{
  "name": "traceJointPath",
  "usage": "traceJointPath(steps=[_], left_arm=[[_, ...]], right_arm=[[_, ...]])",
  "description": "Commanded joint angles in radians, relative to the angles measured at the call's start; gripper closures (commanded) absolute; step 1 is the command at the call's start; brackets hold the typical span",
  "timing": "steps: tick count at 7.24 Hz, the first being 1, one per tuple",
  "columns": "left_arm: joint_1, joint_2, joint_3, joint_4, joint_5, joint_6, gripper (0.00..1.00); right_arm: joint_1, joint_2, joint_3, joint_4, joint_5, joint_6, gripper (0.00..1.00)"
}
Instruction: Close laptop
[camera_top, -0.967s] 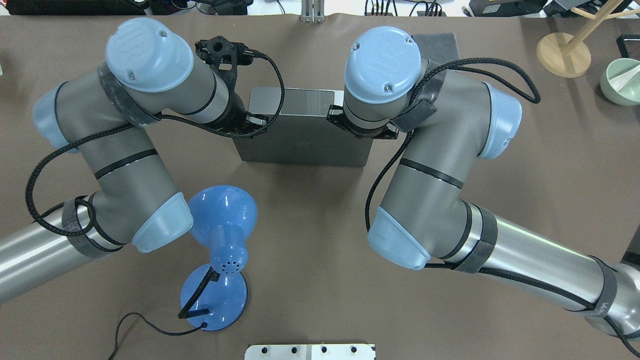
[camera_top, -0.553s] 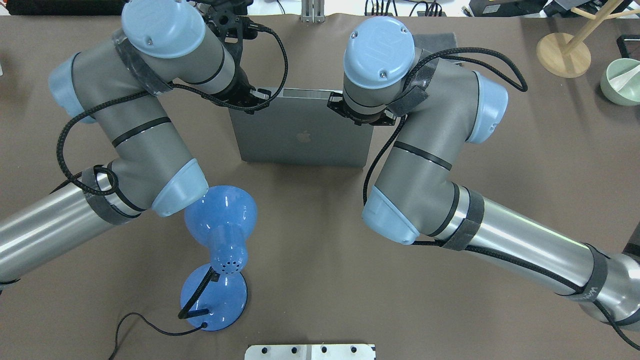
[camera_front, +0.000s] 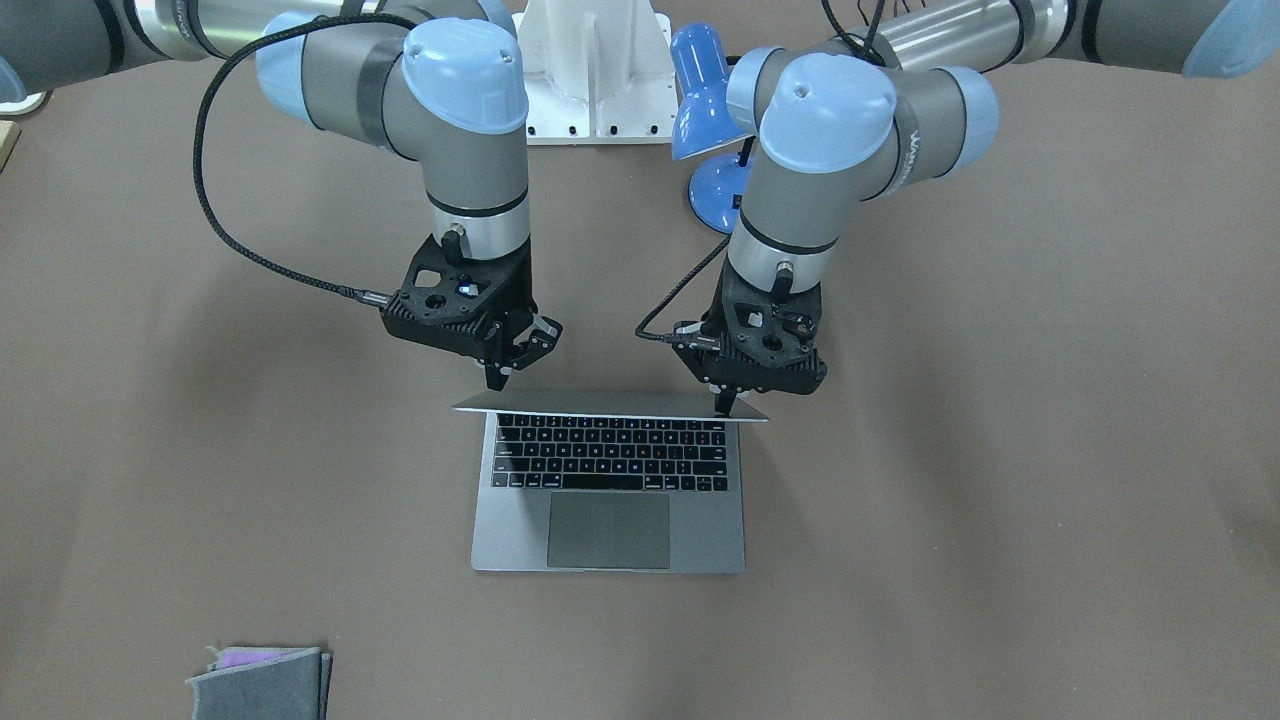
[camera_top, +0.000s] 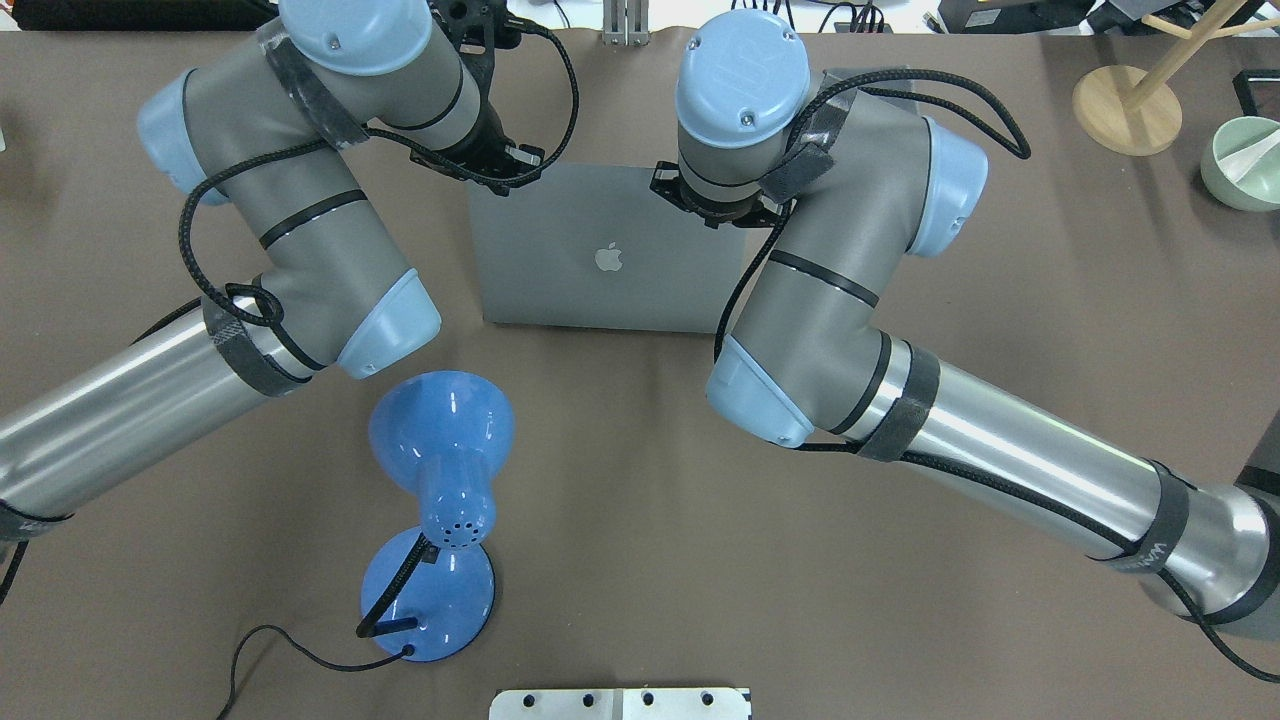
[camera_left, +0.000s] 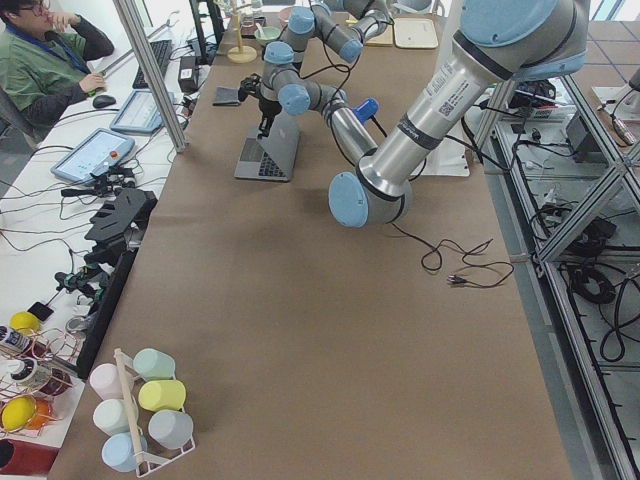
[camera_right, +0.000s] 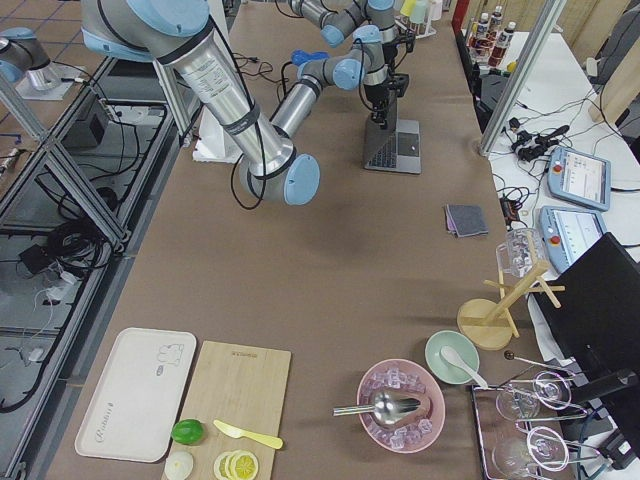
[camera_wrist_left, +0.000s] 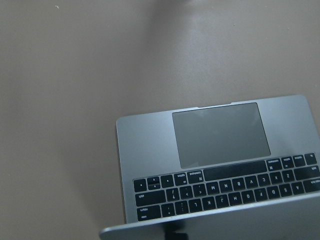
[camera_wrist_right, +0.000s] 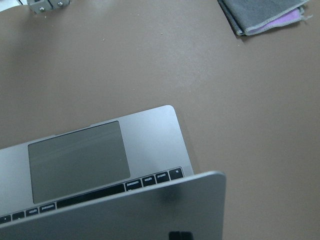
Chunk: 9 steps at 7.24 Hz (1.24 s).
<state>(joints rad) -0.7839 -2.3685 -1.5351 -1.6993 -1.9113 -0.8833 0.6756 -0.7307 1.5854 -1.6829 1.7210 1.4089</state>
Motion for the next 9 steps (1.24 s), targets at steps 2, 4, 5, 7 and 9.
traceJointPath(steps=[2,4,5,7,9], left_arm=[[-0.008,-0.04,0.081,-0.02,0.0,0.001,1.0],[-0.011,-0.058,0.157,-0.098,0.015,0.001,1.0],[-0.011,-0.076,0.197,-0.111,0.021,0.003,1.0],[-0.018,-0.08,0.254,-0.14,0.044,0.033,1.0],[-0.018,-0.125,0.384,-0.224,0.086,0.033,1.0]], right_arm=[[0.038,0.071,-0.149,0.057,0.009,-0.024,1.0],[0.067,0.135,-0.315,0.155,0.029,-0.025,1.0],[0.068,0.139,-0.344,0.173,0.029,-0.028,1.0],[0.07,0.172,-0.448,0.251,0.028,-0.03,1.0],[0.07,0.18,-0.485,0.279,0.029,-0.036,1.0]])
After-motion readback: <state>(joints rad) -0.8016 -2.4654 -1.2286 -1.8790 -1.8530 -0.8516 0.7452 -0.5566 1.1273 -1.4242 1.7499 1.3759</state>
